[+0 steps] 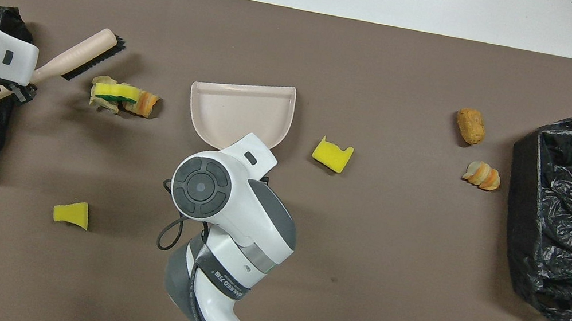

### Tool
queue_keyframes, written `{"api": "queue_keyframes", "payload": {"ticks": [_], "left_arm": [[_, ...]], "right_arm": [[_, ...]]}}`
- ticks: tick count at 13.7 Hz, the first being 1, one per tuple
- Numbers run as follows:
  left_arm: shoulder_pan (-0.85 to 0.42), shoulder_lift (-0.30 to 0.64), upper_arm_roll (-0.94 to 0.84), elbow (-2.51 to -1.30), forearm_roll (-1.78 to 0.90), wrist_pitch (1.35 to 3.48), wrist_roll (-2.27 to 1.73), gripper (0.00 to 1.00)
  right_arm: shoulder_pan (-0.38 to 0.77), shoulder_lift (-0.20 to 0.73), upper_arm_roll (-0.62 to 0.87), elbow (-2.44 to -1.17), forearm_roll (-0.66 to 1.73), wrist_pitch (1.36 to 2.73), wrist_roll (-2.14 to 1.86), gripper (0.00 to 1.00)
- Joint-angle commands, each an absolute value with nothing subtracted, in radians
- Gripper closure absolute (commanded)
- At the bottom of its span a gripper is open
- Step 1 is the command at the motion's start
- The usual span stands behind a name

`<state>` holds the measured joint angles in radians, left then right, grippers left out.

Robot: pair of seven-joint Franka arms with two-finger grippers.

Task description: Sweep and dump trash in bin

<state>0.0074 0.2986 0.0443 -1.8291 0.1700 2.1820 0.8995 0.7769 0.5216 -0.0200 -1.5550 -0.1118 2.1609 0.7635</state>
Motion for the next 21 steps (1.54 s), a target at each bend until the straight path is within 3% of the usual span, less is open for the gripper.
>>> {"api": "queue_keyframes", "payload": {"ticks": [1, 4, 8, 11, 14, 21], "left_arm": [[-0.034, 0.259, 0.054, -1.893, 0.189, 2.119, 0.908, 1.00], [-0.074, 0.206, 0.054, -1.943, 0.187, 1.984, 0.890, 1.00], [-0.080, 0.048, 0.051, -2.107, 0.187, 1.942, 0.792, 1.00], [-0.089, -0.036, 0.052, -2.111, 0.186, 1.918, 0.634, 1.00], [-0.075, -0.133, 0.054, -2.140, 0.186, 1.746, 0.397, 1.00], [-0.110, -0.438, 0.035, -2.502, 0.186, 1.631, -0.433, 1.00]], "right_arm": [[0.764, 0.515, -0.014, -1.562, -0.129, 2.166, 0.779, 1.00], [0.738, 0.454, -0.017, -1.565, -0.140, 2.140, 0.718, 1.00], [0.654, 0.374, -0.015, -1.568, -0.135, 2.022, 0.427, 1.00], [0.591, 0.318, -0.015, -1.572, -0.126, 1.932, 0.183, 1.00], [0.566, 0.295, -0.015, -1.577, -0.126, 1.838, -0.062, 1.00], [0.513, 0.279, -0.017, -1.617, -0.127, 1.790, -0.668, 1.00]]}}
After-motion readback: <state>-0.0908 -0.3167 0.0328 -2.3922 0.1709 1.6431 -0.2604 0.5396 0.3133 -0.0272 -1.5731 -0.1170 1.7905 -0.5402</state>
